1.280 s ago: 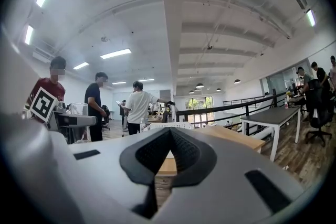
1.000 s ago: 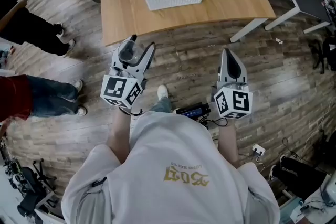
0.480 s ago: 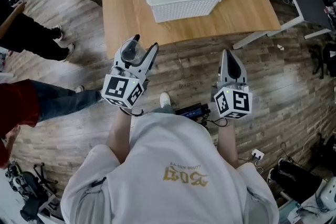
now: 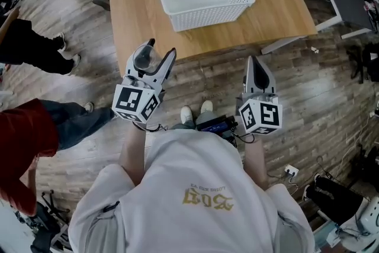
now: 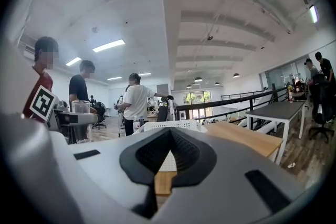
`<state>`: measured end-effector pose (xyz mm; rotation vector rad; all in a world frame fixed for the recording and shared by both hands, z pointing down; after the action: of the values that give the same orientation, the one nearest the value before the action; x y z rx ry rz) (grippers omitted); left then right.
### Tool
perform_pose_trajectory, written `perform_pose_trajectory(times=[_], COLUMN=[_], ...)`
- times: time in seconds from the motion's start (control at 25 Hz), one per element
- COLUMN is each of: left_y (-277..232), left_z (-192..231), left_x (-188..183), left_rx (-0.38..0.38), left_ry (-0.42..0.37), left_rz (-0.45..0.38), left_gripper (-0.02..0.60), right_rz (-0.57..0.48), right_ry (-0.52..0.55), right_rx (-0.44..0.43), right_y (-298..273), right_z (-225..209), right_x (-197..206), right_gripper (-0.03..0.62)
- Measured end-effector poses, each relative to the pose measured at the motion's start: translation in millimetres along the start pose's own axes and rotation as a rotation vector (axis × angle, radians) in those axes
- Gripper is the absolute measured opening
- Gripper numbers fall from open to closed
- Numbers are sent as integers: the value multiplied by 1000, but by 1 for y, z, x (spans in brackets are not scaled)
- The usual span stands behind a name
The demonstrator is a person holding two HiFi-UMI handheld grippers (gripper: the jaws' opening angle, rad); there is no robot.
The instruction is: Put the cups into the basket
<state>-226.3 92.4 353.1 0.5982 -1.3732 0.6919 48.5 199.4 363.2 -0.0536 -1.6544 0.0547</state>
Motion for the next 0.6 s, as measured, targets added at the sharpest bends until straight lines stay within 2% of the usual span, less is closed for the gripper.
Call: perform_pose_trajectory(times=[0.24,0.6], left_y=[-17,-68], left_z=[8,13], left_x=[2,-7], left_rx=[-10,-64], left_ry=[4,-1], left_rz=[-1,-8], left_gripper=[264,264], right_rz=[-1,-9], right_ry=[-1,2], right_rx=[-11,-90], right_y=[-20,-76], right_z=[-11,-44], right_x=[0,-12], right_gripper=[9,9])
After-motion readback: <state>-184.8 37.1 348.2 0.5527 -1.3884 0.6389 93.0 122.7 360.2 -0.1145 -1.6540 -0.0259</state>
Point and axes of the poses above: the fingertips, and each gripper's own axes: y backward along the fingers, z to its left, x out of its underside, the point moved 7 cm from there along y, backward along the fingers, and after that the axes turned 2 degrees about -z, right-handed, at the moved point
